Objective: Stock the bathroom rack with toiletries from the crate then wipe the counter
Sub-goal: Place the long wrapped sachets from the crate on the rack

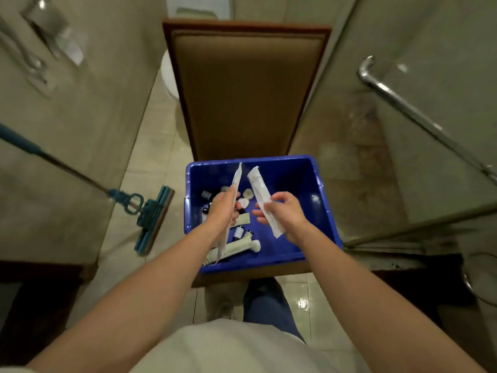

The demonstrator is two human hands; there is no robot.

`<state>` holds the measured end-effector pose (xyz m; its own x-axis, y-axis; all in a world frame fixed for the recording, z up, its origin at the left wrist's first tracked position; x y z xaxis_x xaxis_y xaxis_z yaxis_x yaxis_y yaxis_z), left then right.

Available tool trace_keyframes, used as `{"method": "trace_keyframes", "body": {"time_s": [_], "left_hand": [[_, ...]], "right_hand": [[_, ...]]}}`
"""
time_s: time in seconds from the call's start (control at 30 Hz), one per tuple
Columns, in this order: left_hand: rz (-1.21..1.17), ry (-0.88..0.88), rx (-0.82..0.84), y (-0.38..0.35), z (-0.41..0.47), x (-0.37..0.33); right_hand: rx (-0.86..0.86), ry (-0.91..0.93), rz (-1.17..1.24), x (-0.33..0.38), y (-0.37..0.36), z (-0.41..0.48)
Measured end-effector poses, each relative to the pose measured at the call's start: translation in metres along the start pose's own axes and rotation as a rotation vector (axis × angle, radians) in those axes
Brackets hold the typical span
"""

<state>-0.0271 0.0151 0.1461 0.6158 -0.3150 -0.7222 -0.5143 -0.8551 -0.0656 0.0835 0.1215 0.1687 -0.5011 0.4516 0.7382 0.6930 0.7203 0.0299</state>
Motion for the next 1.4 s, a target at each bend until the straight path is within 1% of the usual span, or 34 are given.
{"method": "trace_keyframes", "body": {"time_s": [0.1,0.23,0.4,0.57,0.67,0.77,0.93,1.07,1.13,1.27,1.4], "left_hand": [[0.072,-0.074,0.07,-0.012,-0.027,-0.017],[0.101,-0.184,0.194,-0.028,-0.062,-0.036],[0.153,-0.272,0.289,-0.054,-0.095,-0.058],[0.195,-0.324,0.406,-0.093,-0.123,-0.075],[0.227,-0.312,0.488,-0.119,-0.142,-0.081],[0.266,-0.262,0.556,-0.144,-0.163,-0.086],[0.239,-0.2,0.708,-0.191,-0.204,-0.085],[0.229,-0.201,0.793,-0.237,-0.235,-0.074],[0.239,-0.166,0.835,-0.261,-0.251,-0.065],[0.316,-0.079,0.924,-0.307,-0.29,-0.039],[0.393,-0.049,0.984,-0.351,-0.335,-0.001]], "right_hand": [[-0.058,0.046,0.091,0.004,0.012,-0.034],[-0.081,0.12,0.095,0.018,0.03,-0.075],[-0.164,0.103,0.338,0.021,0.051,-0.117],[-0.29,0.134,0.417,0.027,0.085,-0.153],[-0.391,0.191,0.42,0.036,0.111,-0.177],[-0.462,0.244,0.454,0.04,0.135,-0.198],[-0.525,0.336,0.47,0.036,0.174,-0.233],[-0.575,0.418,0.517,0.023,0.215,-0.265],[-0.619,0.449,0.552,0.013,0.237,-0.285],[-0.741,0.437,0.624,-0.015,0.281,-0.33],[-0.835,0.383,0.698,-0.056,0.322,-0.372]]}}
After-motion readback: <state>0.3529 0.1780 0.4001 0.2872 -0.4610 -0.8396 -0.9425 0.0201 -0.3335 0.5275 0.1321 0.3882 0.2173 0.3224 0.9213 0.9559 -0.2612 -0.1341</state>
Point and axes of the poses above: each hand's wrist, its own z-axis towards the middle knuckle, its own y-axis out of the back of the hand, x = y × z, the point moved 3 cm from there along z, towards the middle knuckle, and after that the axes turned 5 degrees about -z, right-handed, at the moved point
